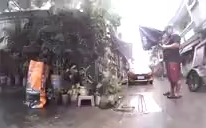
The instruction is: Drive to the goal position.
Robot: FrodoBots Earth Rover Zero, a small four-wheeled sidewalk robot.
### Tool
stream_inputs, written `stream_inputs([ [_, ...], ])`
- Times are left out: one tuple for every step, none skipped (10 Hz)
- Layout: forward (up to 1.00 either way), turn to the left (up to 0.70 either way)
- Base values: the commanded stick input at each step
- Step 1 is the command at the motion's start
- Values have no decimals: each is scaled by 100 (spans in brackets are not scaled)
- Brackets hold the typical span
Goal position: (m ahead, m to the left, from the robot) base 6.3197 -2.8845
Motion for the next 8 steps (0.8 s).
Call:
stream_inputs([
  [0,-99],
  [0,-24],
  [0,0],
  [58,0],
  [99,0],
  [99,0],
  [41,0],
  [0,0],
])
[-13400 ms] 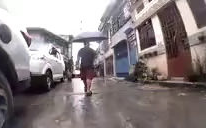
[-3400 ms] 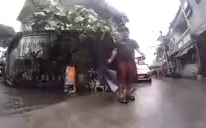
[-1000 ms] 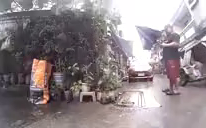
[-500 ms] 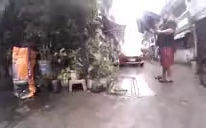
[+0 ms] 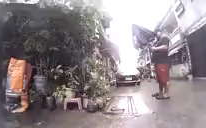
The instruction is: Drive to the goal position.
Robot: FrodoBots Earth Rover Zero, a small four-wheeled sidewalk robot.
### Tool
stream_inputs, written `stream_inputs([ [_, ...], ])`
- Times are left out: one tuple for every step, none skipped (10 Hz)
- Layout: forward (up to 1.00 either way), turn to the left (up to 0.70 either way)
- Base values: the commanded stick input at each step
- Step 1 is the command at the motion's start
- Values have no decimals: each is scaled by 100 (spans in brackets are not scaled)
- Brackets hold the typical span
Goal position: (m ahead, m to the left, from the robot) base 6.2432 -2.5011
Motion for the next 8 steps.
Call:
stream_inputs([
  [0,0],
  [0,0],
  [0,0],
  [0,0],
  [0,0],
  [0,0],
  [0,0],
  [0,0],
])
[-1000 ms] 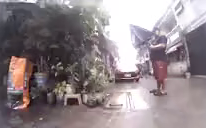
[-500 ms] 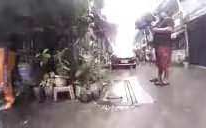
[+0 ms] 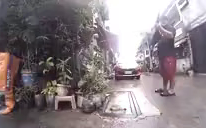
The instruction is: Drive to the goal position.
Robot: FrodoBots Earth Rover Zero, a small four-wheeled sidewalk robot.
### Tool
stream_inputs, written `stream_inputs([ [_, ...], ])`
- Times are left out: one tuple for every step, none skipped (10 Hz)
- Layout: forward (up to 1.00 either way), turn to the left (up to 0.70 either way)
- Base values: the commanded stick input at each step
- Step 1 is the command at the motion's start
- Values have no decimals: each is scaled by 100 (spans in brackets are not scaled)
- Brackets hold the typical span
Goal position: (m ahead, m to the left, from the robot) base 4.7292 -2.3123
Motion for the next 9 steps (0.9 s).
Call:
stream_inputs([
  [0,-52],
  [0,-99],
  [0,-99],
  [0,-12],
  [87,0],
  [99,0],
  [79,0],
  [2,-97],
  [0,-99],
])
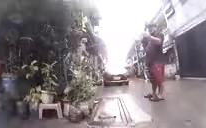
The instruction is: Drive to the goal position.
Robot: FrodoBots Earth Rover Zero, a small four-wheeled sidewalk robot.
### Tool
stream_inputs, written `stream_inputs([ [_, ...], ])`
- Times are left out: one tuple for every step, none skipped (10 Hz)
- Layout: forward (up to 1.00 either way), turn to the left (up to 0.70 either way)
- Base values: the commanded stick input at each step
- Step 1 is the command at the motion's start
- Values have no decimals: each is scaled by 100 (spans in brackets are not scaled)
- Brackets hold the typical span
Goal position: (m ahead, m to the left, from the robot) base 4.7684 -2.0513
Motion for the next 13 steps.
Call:
stream_inputs([
  [0,-63],
  [0,0],
  [0,0],
  [0,0],
  [0,0],
  [5,0],
  [79,0],
  [99,0],
  [27,0],
  [0,0],
  [0,0],
  [0,0],
  [0,0],
])
